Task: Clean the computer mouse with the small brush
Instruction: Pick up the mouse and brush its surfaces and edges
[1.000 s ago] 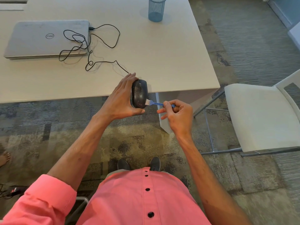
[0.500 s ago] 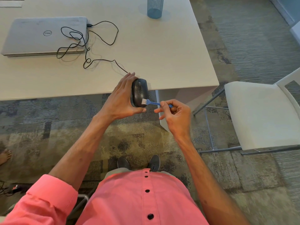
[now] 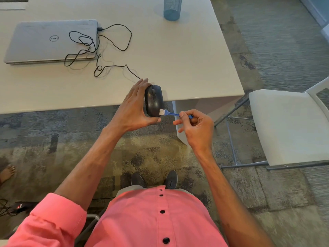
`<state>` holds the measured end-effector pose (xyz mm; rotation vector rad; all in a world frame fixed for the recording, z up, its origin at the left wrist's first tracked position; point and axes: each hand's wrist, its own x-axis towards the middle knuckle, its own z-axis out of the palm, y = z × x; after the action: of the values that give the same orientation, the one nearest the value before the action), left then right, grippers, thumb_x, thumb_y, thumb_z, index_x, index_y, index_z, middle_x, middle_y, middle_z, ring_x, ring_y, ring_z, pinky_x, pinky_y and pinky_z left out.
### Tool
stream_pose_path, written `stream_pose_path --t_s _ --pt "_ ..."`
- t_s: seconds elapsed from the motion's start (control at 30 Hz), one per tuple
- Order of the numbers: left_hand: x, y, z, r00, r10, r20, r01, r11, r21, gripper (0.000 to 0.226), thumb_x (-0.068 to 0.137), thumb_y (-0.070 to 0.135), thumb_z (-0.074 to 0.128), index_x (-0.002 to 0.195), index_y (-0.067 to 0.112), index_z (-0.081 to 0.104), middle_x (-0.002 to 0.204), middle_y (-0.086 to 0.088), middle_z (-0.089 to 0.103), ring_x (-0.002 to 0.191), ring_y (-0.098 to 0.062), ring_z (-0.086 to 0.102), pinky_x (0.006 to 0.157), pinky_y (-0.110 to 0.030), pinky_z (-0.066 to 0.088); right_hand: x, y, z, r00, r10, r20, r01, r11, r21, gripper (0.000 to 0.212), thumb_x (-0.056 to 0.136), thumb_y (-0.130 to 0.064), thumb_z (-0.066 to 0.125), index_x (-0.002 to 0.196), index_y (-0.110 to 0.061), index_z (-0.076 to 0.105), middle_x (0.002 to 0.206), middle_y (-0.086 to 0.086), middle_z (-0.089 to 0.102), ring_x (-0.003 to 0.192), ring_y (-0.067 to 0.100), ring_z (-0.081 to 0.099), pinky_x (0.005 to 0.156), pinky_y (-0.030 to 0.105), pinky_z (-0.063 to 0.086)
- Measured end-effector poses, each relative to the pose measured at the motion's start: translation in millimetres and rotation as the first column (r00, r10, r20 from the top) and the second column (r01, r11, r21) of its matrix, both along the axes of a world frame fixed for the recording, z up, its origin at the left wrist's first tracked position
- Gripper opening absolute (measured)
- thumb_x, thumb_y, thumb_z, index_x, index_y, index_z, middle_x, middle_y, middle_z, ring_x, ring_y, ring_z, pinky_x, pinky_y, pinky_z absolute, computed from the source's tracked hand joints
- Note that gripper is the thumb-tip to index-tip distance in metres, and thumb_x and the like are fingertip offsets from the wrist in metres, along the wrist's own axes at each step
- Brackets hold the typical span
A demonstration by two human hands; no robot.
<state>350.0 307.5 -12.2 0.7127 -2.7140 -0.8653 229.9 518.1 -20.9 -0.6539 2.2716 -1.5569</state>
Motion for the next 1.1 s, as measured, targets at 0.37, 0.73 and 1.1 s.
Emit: stream_pose_path --t_s 0.37,0.73,1.1 --pt "-8.9 -3.8 0.6 0.999 -0.012 -0.030 0.014 0.999 0.044 0.131 0.075 0.059 0.101 0.175 0.015 0.029 0.189 -0.005 0.022 0.177 -0.022 0.014 0.142 -0.040 0.019 -0.6 -3.2 0.5 0.996 0.080 -0.033 -0.081 0.996 -0.026 0.012 0.106 -0.029 0.074 0.105 -0.019 0.080 0.084 -0.010 0.084 0.067 0.018 0.080 0.061 0.055 0.066" --pt "-11.9 2.1 -11.7 0.995 0.056 -0.082 -0.056 0.998 -0.004 0.129 0.071 0.043 0.105 0.172 0.012 0.032 0.188 -0.008 0.024 0.177 -0.028 0.016 0.143 -0.048 0.024 4.9 -10.7 14.3 0.818 -0.015 -0.575 0.083 0.992 0.092 0.012 0.105 -0.034 0.075 0.106 -0.026 0.084 0.076 -0.016 0.080 0.059 0.000 0.069 0.053 0.028 0.055" --pt "-16.8 8.9 -24.2 0.998 0.043 -0.035 -0.044 0.999 -0.027 0.133 0.076 0.074 0.085 0.176 0.007 0.028 0.189 -0.010 0.023 0.178 -0.026 0.016 0.143 -0.049 0.024 35.1 -23.2 14.1 0.657 0.188 -0.730 0.014 0.965 0.261 0.017 0.105 -0.028 0.073 0.094 -0.021 0.084 0.056 -0.011 0.067 0.043 0.008 0.057 0.042 0.027 0.044"
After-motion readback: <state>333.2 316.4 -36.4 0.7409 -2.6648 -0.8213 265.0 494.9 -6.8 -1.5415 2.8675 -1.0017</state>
